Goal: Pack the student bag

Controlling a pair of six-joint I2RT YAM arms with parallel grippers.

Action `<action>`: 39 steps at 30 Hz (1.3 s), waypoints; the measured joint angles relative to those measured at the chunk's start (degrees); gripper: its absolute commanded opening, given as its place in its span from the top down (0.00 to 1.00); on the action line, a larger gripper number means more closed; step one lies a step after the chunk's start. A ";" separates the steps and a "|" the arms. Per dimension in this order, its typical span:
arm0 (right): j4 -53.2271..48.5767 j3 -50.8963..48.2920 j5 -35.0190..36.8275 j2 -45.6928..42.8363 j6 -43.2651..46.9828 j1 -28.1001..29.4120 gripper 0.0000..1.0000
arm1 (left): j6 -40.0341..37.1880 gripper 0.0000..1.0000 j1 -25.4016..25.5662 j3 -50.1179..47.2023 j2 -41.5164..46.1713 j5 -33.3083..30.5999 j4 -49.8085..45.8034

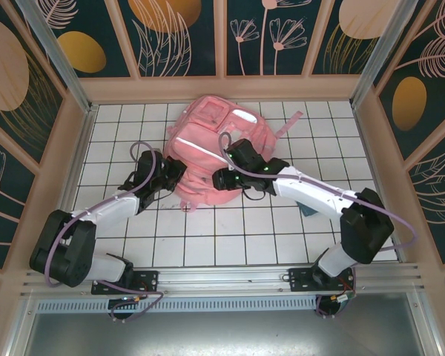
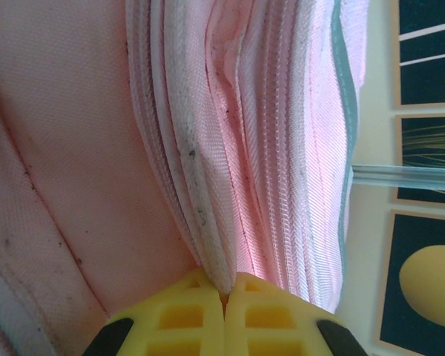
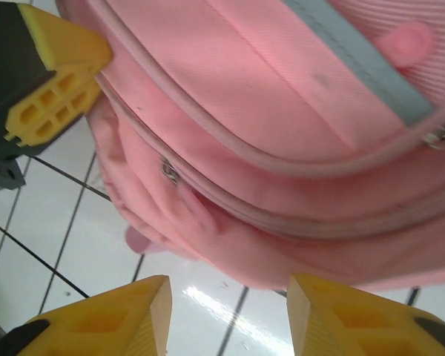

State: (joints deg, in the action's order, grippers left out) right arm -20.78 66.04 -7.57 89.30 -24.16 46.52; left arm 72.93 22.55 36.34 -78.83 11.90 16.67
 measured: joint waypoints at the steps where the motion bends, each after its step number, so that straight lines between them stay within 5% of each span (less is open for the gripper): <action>1: 0.33 0.61 -0.31 0.81 -0.35 0.00 0.53 | 0.00 0.98 0.00 0.13 0.17 0.37 0.02; 7: 1.60 2.01 -1.60 4.20 -2.49 -0.02 0.56 | -0.02 0.98 -0.02 1.09 0.79 1.99 -0.26; 15: 1.77 2.67 -2.67 5.95 -4.90 0.07 0.75 | -0.04 0.99 -0.13 1.84 0.90 2.78 -0.39; 22: 1.75 3.98 -2.99 7.28 -4.90 0.94 0.74 | -0.04 0.99 -0.17 1.84 0.90 3.19 -0.37; 27: 1.03 6.58 -1.55 8.85 -5.03 1.70 1.00 | -0.04 1.00 -0.15 1.84 0.90 3.26 -0.35; 39: -4.94 8.85 5.49 8.13 -4.76 4.09 1.00 | -0.74 1.00 -0.02 1.84 0.90 1.90 -0.72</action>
State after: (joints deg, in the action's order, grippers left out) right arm -25.71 74.89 -2.09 97.43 -28.93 50.61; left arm 72.18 22.52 38.17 -77.93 13.80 15.94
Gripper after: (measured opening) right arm 0.049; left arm 0.058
